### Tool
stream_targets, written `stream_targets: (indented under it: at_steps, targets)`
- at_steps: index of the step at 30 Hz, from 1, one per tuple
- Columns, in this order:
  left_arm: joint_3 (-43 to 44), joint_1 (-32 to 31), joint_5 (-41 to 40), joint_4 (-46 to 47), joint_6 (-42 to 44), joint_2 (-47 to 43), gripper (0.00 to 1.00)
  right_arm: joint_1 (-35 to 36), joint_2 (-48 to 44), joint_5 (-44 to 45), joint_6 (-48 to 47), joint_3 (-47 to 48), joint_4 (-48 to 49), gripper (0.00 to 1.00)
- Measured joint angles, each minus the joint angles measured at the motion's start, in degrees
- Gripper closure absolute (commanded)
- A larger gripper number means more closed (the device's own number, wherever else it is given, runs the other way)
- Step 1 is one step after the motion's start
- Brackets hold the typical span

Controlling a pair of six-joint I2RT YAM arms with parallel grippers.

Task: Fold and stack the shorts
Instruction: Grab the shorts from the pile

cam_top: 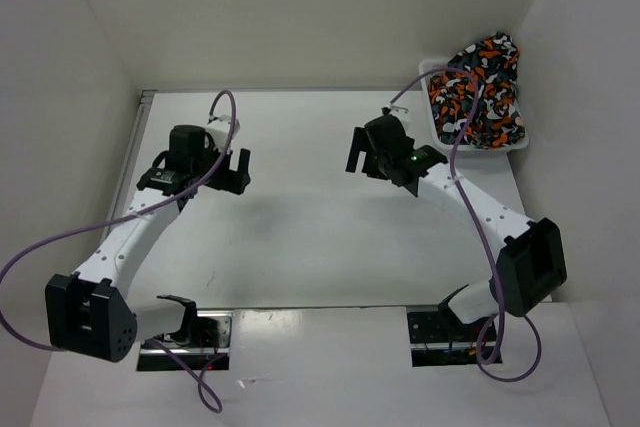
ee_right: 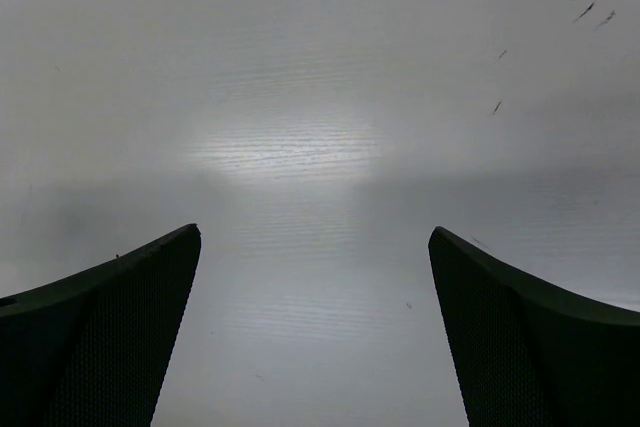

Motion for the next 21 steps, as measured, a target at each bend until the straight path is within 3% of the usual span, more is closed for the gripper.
stream_targets:
  at_steps: [8,15,18,21]
  targets:
    - [0.0,0.0,-0.2,-0.9,0.0,3.4,0.00,-0.6,-1.3,0.3,0.6,-1.2,-0.1,0.00]
    - [0.0,0.0,0.2,-1.2,0.0,4.2,0.00,-5.2,-1.9,3.0,0.4,-1.2,-0.7,0.00]
    - [0.0,0.0,0.3,-1.2,0.0,5.0,0.00,-9.8,-2.1,3.9,-0.4,-1.2,-0.8,0.00]
    - [0.0,0.0,0.1,-1.6,0.0,5.3,0.00,-19.1,-2.5,1.6,-1.5,0.0,-0.7,0.03]
